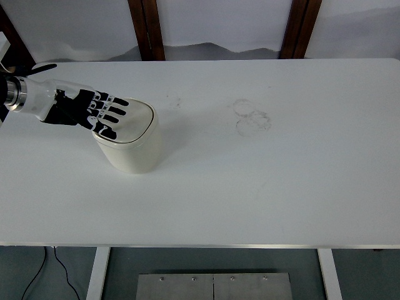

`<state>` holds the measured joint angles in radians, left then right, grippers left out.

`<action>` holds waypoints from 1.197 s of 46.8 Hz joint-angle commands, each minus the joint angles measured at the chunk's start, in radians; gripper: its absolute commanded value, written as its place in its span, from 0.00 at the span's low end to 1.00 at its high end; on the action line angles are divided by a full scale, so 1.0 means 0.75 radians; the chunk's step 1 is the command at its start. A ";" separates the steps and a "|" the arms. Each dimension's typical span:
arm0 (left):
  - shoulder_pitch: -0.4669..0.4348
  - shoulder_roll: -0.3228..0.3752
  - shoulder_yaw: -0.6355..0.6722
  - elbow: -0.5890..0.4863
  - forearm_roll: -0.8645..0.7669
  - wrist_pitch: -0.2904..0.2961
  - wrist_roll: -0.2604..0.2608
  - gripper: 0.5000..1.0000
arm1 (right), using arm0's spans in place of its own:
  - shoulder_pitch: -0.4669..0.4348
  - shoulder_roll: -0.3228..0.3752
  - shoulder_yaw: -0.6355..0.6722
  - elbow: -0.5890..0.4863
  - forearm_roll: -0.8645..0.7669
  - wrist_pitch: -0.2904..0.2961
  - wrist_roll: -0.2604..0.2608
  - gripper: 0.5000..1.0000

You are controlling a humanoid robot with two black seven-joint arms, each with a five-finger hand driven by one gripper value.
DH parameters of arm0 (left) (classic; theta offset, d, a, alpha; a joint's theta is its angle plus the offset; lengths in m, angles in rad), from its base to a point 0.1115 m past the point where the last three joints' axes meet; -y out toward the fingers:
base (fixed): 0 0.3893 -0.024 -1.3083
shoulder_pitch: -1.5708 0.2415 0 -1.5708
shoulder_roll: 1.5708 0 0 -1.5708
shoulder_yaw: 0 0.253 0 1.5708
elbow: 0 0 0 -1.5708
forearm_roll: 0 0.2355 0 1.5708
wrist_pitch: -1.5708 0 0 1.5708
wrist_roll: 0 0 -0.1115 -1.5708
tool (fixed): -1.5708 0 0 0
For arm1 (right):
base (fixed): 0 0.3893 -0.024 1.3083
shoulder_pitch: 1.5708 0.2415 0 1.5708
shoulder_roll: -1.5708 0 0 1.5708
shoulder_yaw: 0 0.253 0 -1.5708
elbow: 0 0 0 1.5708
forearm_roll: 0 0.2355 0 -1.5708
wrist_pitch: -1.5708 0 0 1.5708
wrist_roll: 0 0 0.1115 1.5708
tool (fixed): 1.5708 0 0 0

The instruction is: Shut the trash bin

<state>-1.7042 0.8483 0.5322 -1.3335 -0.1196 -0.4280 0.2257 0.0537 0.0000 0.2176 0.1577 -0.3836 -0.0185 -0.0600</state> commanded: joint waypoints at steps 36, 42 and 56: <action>-0.049 0.037 -0.020 0.007 -0.002 -0.004 -0.002 1.00 | 0.000 0.000 0.000 -0.002 0.000 0.000 0.000 0.99; -0.080 0.037 -0.026 0.009 -0.004 -0.004 -0.004 1.00 | 0.000 0.000 0.000 0.000 0.002 0.000 0.000 0.99; -0.123 0.049 -0.171 0.052 -0.023 -0.004 -0.008 1.00 | 0.000 0.000 0.002 0.000 0.002 0.000 -0.002 0.99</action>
<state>-1.7961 0.8779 0.4409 -1.3095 -0.1364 -0.4312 0.2197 0.0531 0.0000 0.2185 0.1580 -0.3822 -0.0184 -0.0600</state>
